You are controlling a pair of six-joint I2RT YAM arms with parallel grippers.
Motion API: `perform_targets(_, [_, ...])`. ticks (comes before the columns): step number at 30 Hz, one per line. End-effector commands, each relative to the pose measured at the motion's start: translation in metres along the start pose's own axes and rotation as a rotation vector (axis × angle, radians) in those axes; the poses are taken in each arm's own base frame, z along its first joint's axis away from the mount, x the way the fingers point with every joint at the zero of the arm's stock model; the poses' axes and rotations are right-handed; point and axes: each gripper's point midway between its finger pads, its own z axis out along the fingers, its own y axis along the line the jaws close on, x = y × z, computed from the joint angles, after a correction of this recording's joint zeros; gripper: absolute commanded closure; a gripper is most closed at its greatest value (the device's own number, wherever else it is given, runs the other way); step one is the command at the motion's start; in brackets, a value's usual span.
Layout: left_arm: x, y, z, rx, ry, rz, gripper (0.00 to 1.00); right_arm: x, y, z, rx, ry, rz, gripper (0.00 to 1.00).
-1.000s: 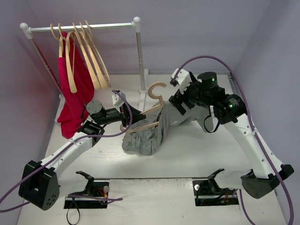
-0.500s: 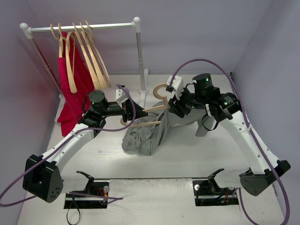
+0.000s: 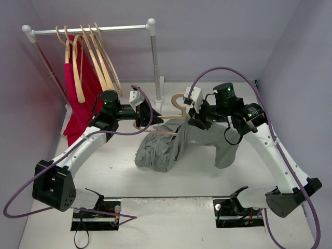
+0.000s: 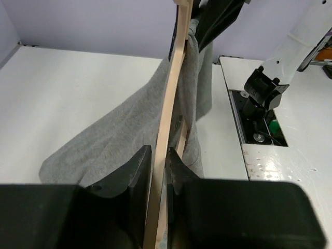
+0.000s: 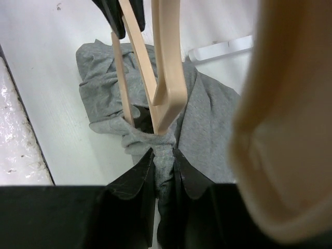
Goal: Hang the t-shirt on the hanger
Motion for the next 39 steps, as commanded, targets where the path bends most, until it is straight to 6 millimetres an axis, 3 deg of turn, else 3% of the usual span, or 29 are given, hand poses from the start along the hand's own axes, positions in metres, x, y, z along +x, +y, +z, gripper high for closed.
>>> perform_targets(1, [-0.068, 0.016, -0.009, -0.099, -0.100, 0.169, 0.77, -0.008, 0.002, -0.006, 0.014, -0.033, 0.009, 1.00])
perform_targets(4, [-0.081, 0.029, -0.017, -0.191, -0.130, 0.131, 0.61, -0.009, -0.002, -0.011, 0.044, -0.035, -0.005, 1.00])
perform_targets(6, [-0.095, 0.038, -0.024, -0.264, -0.160, 0.091, 0.57, -0.009, -0.003, -0.012, 0.052, -0.034, -0.008, 1.00])
perform_targets(8, [-0.120, 0.047, -0.032, -0.356, -0.205, 0.079, 0.44, -0.008, -0.004, -0.013, 0.059, -0.032, -0.010, 1.00])
perform_targets(14, [-0.166, 0.046, -0.056, -0.554, -0.317, -0.050, 0.37, -0.002, -0.007, -0.008, 0.068, -0.011, 0.012, 1.00])
perform_targets(16, [-0.169, 0.046, -0.064, -0.621, -0.364, -0.100, 0.37, -0.003, -0.010, -0.009, 0.089, -0.006, 0.023, 1.00])
perform_targets(19, [-0.149, 0.042, -0.068, -0.713, -0.383, -0.227, 0.37, -0.009, -0.016, -0.013, 0.115, -0.020, 0.025, 1.00])
perform_targets(22, [-0.099, 0.029, -0.050, -0.803, -0.289, -0.365, 0.37, -0.016, -0.021, -0.018, 0.142, -0.034, 0.018, 1.00])
perform_targets(25, [-0.066, 0.011, -0.027, -0.801, -0.235, -0.449, 0.37, -0.019, -0.024, -0.021, 0.155, -0.045, 0.020, 1.00])
perform_targets(27, [-0.029, 0.013, -0.022, -0.846, -0.196, -0.528, 0.37, -0.021, -0.023, -0.021, 0.153, -0.053, 0.019, 1.00])
perform_targets(31, [0.007, 0.013, 0.001, -0.826, -0.142, -0.559, 0.37, -0.022, -0.024, -0.022, 0.157, -0.058, 0.021, 1.00])
perform_targets(39, [0.041, 0.020, 0.034, -0.771, -0.015, -0.452, 0.37, -0.022, -0.021, -0.022, 0.148, -0.069, 0.030, 1.00])
